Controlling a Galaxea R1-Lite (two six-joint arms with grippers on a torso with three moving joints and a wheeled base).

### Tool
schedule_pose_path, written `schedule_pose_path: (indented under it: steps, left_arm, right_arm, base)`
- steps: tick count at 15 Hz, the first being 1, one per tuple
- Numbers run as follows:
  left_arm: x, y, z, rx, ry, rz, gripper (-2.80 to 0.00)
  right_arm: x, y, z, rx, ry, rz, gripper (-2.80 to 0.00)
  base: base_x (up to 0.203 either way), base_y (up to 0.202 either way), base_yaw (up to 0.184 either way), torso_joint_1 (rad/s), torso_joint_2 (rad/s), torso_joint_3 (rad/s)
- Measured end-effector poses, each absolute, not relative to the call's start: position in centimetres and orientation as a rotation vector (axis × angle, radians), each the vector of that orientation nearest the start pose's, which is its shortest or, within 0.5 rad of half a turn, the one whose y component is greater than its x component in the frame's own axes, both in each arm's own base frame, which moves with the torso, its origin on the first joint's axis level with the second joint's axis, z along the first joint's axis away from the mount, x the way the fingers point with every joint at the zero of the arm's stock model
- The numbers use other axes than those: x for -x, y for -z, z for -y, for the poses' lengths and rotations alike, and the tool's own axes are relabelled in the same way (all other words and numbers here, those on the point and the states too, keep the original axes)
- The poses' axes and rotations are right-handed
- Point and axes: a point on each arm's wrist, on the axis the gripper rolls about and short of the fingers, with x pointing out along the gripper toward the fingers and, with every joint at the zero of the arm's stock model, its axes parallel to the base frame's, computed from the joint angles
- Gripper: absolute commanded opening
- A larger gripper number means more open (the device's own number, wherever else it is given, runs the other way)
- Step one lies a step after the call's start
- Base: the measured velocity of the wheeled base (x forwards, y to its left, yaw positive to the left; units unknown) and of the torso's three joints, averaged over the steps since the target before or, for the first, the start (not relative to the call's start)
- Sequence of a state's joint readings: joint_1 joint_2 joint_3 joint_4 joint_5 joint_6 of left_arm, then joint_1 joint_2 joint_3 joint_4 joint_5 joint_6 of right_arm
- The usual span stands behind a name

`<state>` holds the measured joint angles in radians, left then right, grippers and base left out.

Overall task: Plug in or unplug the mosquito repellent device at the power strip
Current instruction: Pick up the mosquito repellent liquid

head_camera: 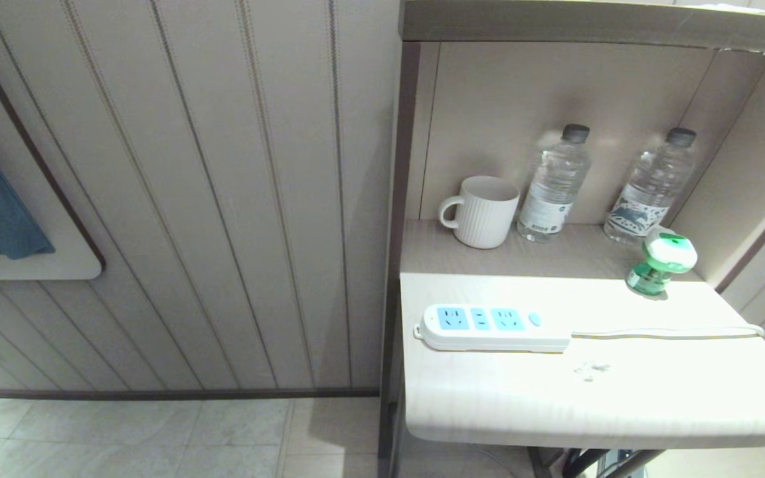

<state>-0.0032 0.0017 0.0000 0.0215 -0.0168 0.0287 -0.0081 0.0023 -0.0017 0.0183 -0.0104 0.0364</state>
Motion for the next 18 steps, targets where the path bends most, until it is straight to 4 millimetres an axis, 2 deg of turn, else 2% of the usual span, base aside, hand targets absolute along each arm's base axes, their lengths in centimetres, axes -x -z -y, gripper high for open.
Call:
schedule_pose_path:
  steps: [18]
  left_arm:
    - [2.27,-7.34,0.03,-0.029,0.020,-0.022,-2.80]
  right_arm:
    - [2.11,-7.51,0.01,-0.016,0.017,-0.036,-2.80]
  base:
    - [0.000,0.000,0.000,0.000,0.00,0.000]
